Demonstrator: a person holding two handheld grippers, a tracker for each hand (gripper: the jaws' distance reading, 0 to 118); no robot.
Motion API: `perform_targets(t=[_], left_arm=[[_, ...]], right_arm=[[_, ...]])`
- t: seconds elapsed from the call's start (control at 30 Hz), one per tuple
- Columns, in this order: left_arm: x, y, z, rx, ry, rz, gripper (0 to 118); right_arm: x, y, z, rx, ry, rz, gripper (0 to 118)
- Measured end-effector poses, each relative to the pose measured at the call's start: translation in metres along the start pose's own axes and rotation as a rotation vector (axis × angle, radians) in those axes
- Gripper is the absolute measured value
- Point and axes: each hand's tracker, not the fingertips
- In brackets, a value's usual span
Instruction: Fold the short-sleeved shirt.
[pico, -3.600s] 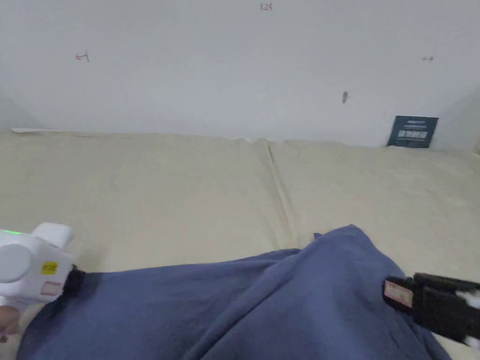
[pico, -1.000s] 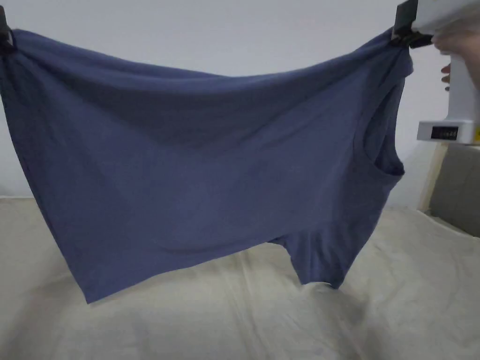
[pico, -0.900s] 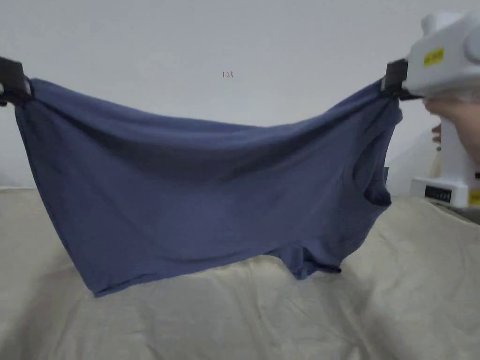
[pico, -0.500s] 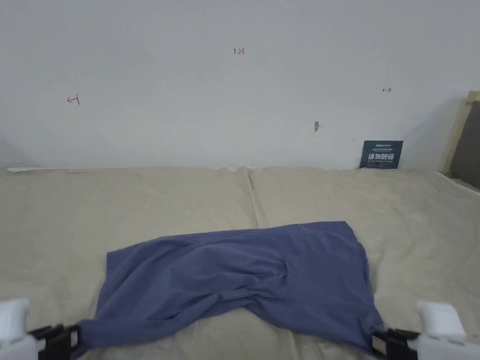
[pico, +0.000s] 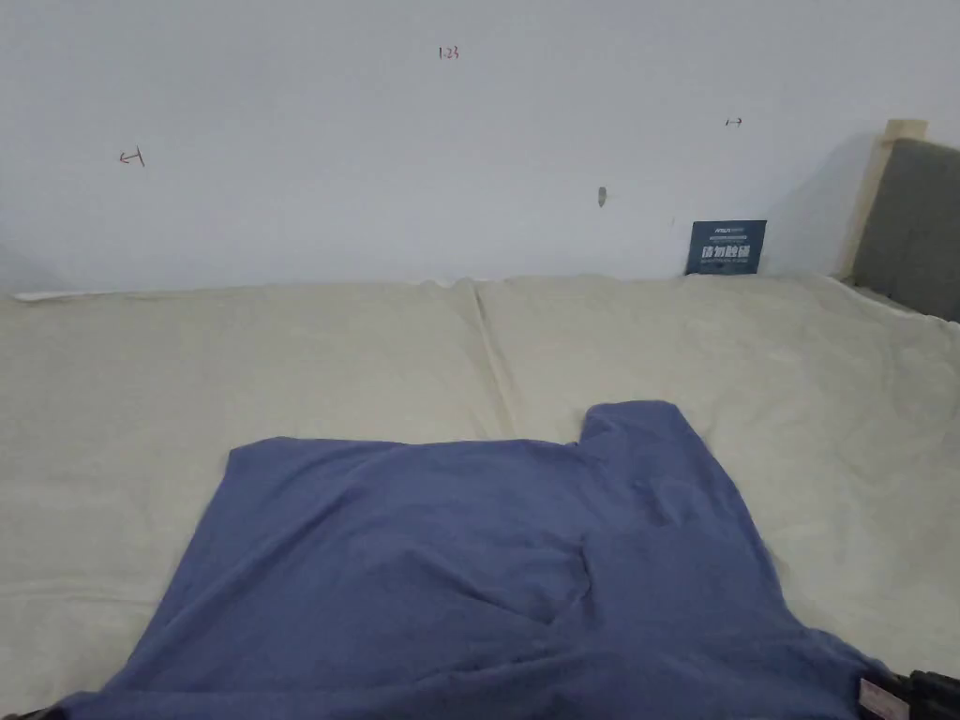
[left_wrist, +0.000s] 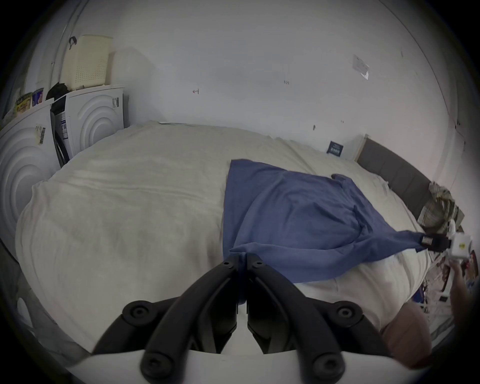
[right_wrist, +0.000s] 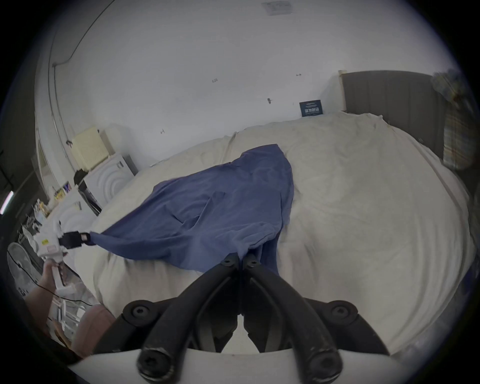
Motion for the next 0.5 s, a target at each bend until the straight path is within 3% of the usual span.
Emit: perform_targets(t=[0.23, 0.5], left_arm=[[0.004, -0.017, 0.004, -0.057, 0.01, -0.019, 5], [-0.018, -0.043, -0.015, -0.175, 0.064, -0.045, 5]], right_arm=[[0.005, -0.014, 0.018, -0.143, -0.114, -0.004, 1], [0.014, -0.037, -0.024, -0.293, -0.259, 0.035, 1]])
